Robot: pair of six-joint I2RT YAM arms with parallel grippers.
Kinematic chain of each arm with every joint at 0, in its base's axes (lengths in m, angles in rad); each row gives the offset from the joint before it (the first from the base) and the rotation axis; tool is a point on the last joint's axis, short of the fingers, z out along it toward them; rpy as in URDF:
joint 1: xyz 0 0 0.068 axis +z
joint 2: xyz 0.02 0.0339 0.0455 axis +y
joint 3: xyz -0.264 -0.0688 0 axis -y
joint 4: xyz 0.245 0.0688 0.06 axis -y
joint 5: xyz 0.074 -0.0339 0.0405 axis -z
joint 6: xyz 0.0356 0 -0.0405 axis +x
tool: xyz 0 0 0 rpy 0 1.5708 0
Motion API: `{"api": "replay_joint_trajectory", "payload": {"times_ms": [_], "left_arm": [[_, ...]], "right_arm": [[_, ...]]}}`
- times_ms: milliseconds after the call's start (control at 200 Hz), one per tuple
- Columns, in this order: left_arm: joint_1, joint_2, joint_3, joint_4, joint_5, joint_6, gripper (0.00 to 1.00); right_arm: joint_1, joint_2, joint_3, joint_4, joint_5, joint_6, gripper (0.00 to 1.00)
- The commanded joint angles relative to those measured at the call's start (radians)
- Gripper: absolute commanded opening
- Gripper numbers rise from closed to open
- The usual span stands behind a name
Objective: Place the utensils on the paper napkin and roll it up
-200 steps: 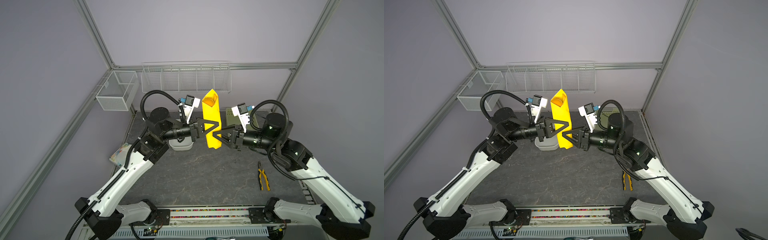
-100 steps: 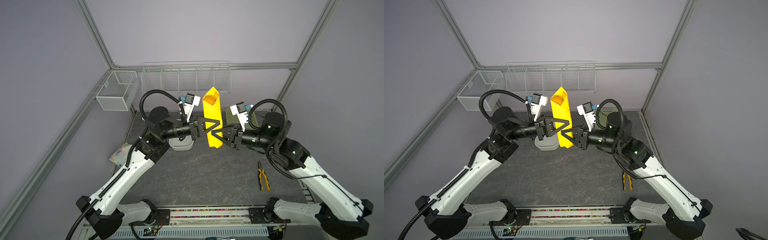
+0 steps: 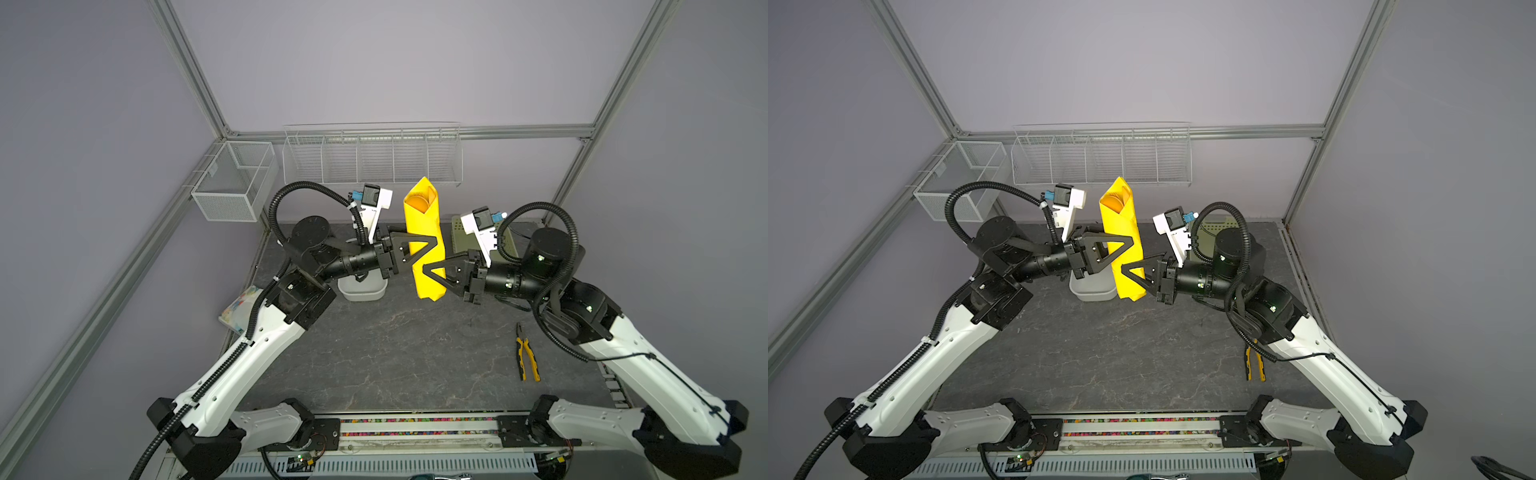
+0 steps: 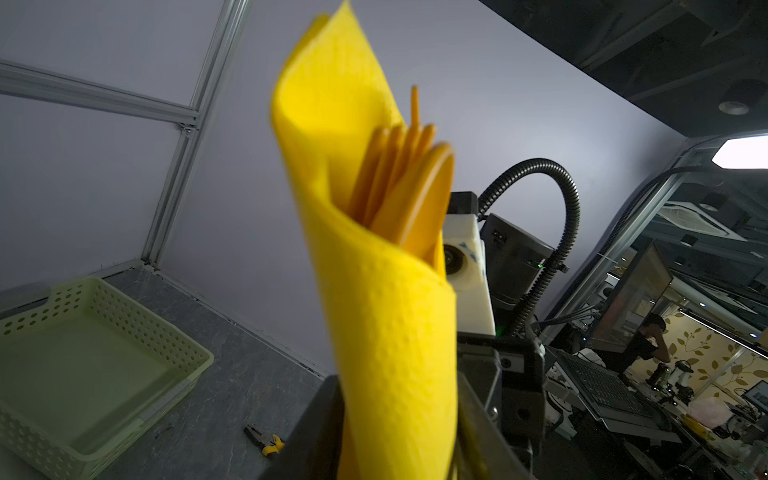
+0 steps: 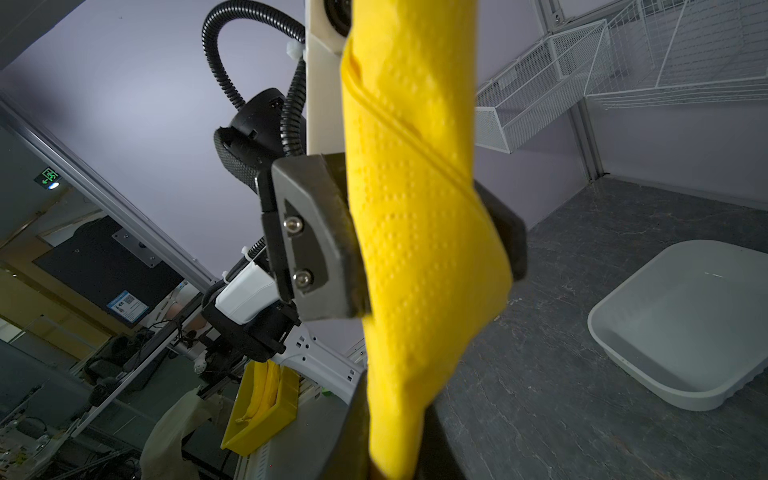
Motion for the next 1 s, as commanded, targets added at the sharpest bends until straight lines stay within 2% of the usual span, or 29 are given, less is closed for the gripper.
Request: {"api": "replay_joint_trajectory", "payload": {"times_ms": [0, 170, 360, 835, 995], "left_arm": [[0.003, -0.024, -0.018, -0.015, -0.036, 0.029, 0.45], [0.004, -0.018, -0.033, 0.023, 0.014, 0.01, 0.52], [0.003, 0.013, -0.045, 0.194, 0.143, -0.111, 0.5], [0.003, 0.022, -0.047, 0.177, 0.158, -0.113, 0.32], [0.003, 0.018, -0.046, 0.147, 0.142, -0.086, 0.23]], "right_arm": [[0.009, -0.029, -0.015, 0.044, -0.009, -0.032, 0.11], [0.009, -0.033, -0.023, 0.053, -0.022, -0.037, 0.11], [0.009, -0.025, -0.033, 0.062, -0.056, -0.039, 0.11], [0.01, -0.023, -0.04, 0.058, -0.061, -0.036, 0.11], [0.011, -0.024, -0.048, 0.058, -0.06, -0.035, 0.11]]}}
